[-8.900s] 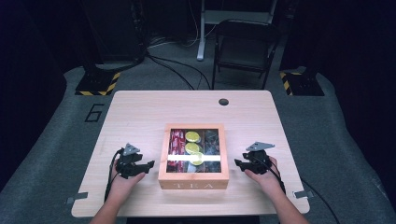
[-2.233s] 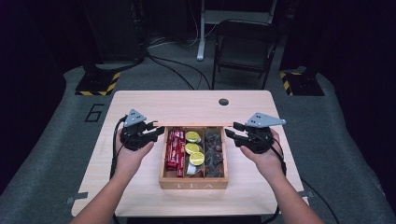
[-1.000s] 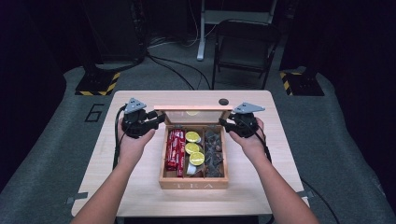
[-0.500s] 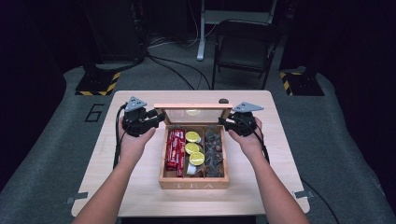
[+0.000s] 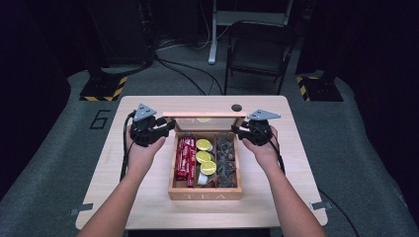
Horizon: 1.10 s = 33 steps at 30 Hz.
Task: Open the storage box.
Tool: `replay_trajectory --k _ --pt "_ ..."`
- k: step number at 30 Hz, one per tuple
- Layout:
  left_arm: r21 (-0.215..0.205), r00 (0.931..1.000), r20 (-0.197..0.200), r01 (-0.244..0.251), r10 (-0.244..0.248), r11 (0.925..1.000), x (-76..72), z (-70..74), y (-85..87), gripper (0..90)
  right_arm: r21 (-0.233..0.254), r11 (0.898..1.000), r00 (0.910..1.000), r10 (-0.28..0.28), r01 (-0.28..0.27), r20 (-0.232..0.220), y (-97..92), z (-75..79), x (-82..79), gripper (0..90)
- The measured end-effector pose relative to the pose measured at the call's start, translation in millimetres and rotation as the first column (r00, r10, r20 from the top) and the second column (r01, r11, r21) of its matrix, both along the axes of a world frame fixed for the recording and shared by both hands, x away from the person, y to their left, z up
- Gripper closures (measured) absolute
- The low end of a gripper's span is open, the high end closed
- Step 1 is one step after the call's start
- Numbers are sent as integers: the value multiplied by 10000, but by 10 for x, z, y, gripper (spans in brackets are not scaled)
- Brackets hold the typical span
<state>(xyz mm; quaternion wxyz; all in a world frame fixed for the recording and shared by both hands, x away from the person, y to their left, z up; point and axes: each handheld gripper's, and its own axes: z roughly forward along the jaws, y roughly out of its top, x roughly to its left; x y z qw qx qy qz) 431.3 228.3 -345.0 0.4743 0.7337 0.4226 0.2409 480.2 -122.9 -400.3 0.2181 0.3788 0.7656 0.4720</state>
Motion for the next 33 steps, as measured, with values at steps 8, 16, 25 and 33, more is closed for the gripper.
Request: replay_trajectory --k 8,16,25,33 --pt "-158 10000 55 69 -68 9999 8 -19 21 612 -38 10000 10000 27 -26 51 -1 -2 2 592" --pt "-58 10000 49 61 -61 10000 -4 -44 25 613 -35 10000 10000 2 -2 98 0 -4 6 597" --pt "-154 10000 -59 60 -61 9999 -74 -158 52 609 45 10000 10000 69 -70 62 -12 -4 20 594" --pt "-444 9989 -472 -85 64 9990 -134 -373 82 602 92 9998 9998 167 -166 -66 -23 -4 15 591"
